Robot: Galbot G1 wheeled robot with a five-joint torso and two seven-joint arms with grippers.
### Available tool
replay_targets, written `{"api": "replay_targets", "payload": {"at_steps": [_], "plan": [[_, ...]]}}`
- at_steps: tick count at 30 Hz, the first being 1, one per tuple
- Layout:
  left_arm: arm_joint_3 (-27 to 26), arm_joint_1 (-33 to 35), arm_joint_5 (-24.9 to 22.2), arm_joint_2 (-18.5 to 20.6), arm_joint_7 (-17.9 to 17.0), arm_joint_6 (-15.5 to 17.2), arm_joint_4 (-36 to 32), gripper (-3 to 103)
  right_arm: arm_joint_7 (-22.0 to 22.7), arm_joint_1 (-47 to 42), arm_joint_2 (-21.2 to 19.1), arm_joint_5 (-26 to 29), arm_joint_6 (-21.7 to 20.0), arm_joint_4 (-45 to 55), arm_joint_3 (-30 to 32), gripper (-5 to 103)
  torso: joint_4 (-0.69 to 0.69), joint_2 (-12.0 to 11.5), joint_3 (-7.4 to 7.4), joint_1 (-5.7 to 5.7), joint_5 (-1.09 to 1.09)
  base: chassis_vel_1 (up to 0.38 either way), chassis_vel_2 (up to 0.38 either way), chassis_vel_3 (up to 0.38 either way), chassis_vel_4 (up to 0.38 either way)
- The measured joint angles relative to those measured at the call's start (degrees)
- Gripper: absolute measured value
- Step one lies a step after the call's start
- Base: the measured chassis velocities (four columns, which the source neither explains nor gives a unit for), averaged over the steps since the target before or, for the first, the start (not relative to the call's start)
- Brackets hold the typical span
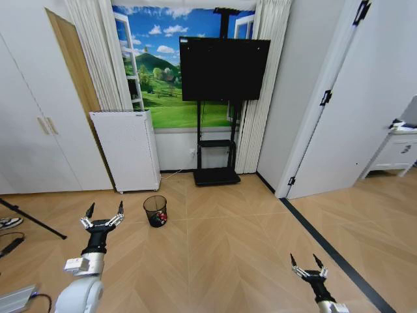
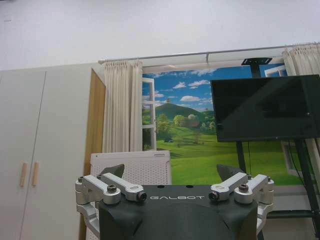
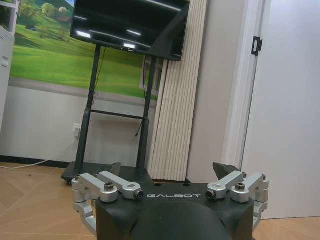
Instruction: Pick up the trash bin and place the garbage on the floor into it.
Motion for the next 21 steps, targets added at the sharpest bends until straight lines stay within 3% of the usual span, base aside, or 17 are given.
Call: {"api": "replay_targets", "payload": {"at_steps": [6,8,15,21], "plan": [[0.11,-0.26,0.16,0.11,-0.7,0.1,0.21,100,-0.2,0.03,-0.12,1.93,0.19,-0.15,-0.42,100,0.01,0.0,-0.01,0.0,0.01,0.164,0.14,-0.183,-0.137],[1.08,-0.58,0.09,0.6,-1.05,0.87,0.33,100,0.49,-0.63,-1.67,5.3,-3.93,2.6,-1.02,100,0.01,0.0,0.0,0.01,0.01,0.024,0.054,-0.019,-0.085],[1.89,-2.0,0.72,0.91,-1.64,1.68,0.29,100,1.56,0.59,-4.2,4.72,-5.75,4.25,-1.09,100,-0.01,0.0,0.0,0.01,0.01,-0.035,-0.028,0.03,0.025],[1.91,-1.61,1.44,0.57,-1.23,1.29,0.88,100,-0.25,0.0,-4.21,4.03,-7.26,4.34,0.12,100,0.0,0.0,0.0,0.01,-0.01,-0.021,-0.02,0.019,0.006]]}}
